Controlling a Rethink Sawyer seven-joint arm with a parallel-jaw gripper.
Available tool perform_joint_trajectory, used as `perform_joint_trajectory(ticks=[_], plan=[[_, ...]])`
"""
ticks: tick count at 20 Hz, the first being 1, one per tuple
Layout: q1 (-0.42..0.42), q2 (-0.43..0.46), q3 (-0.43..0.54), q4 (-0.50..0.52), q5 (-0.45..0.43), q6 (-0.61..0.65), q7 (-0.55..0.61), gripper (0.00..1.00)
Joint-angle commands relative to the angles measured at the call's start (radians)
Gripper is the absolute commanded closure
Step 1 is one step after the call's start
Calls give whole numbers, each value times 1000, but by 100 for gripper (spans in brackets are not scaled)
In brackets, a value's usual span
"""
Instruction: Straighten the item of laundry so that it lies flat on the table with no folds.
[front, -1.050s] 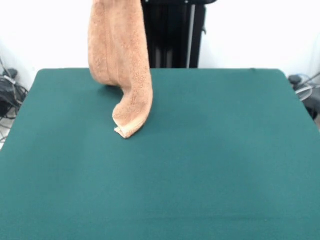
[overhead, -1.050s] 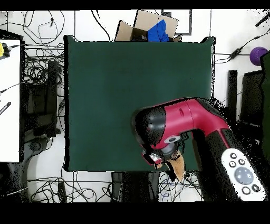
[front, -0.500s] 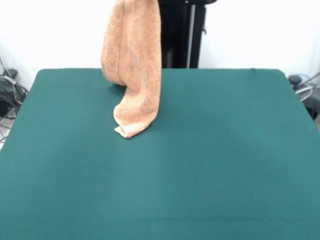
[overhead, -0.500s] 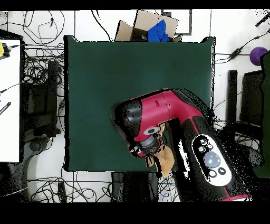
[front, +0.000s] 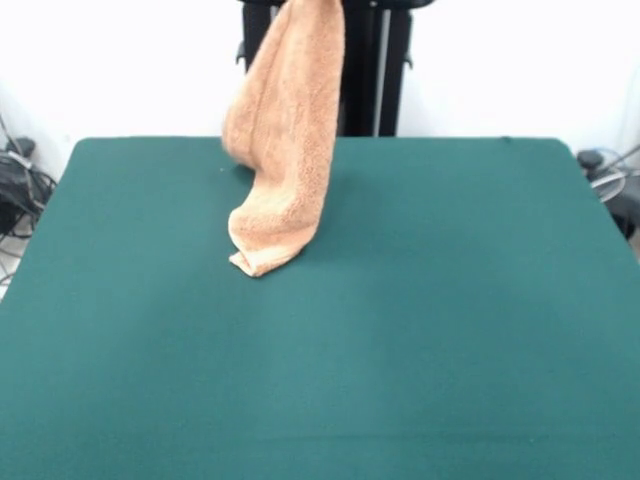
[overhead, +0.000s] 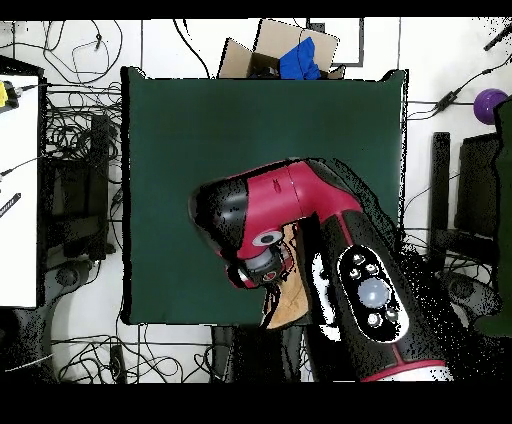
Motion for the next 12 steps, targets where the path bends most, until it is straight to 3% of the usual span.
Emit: perform_joint_trajectory(ticks=[1, 12], plan=[[66, 26, -118, -62, 40, 49, 296, 100], [126, 50, -192, -88, 61, -4, 319, 100]])
